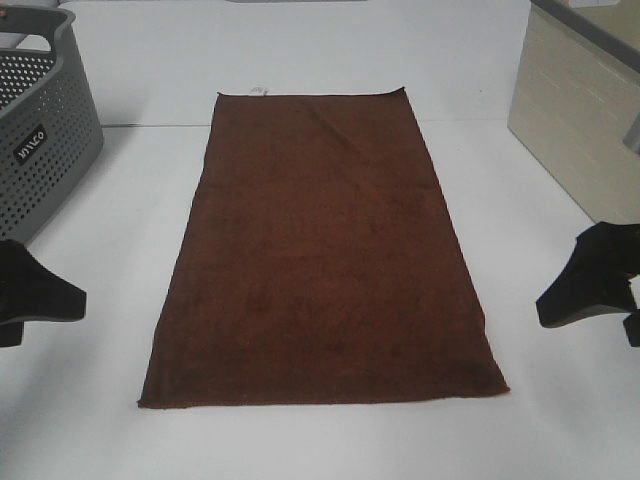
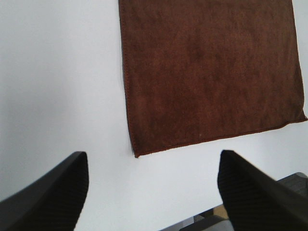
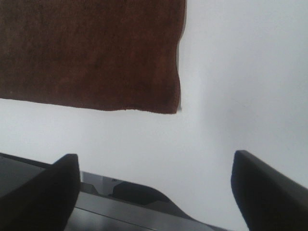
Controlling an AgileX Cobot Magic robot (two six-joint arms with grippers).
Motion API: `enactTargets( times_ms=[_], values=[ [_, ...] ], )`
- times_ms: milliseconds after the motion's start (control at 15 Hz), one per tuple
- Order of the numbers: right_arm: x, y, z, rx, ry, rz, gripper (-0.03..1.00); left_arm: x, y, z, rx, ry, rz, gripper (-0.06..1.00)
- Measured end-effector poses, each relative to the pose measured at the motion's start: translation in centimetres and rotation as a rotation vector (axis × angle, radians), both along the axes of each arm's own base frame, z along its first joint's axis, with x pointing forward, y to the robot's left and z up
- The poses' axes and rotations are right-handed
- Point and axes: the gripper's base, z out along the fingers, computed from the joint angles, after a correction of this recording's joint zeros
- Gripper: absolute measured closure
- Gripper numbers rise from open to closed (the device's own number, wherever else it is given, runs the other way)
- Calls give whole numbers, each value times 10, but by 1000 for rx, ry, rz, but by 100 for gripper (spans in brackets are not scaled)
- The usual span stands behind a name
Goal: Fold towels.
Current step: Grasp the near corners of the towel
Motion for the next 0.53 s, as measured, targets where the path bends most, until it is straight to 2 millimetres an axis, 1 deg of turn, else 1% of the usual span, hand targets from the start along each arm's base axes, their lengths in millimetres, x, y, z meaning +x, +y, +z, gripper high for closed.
enactTargets(
  times_ms=[133, 267, 333, 400, 467, 533],
  values=[
    [16, 3, -19, 32, 14, 2, 16, 14, -3, -26, -30, 45, -22, 23],
    [30, 7, -42, 63, 42, 26, 16, 25, -5, -48, -58, 67, -29, 23],
    [42, 9, -60, 88, 56, 48, 17, 36, -11, -64, -67, 74, -55, 23],
    [42, 9, -60, 88, 56, 48, 17, 36, -11, -64, -67, 74, -55, 23],
    [50, 10, -72, 99, 73, 53, 18, 42, -17, -74, -70, 89, -75, 23],
    [57, 11, -78, 105, 87, 50, 18, 49, -25, -83, -74, 109, -90, 23]
  ],
)
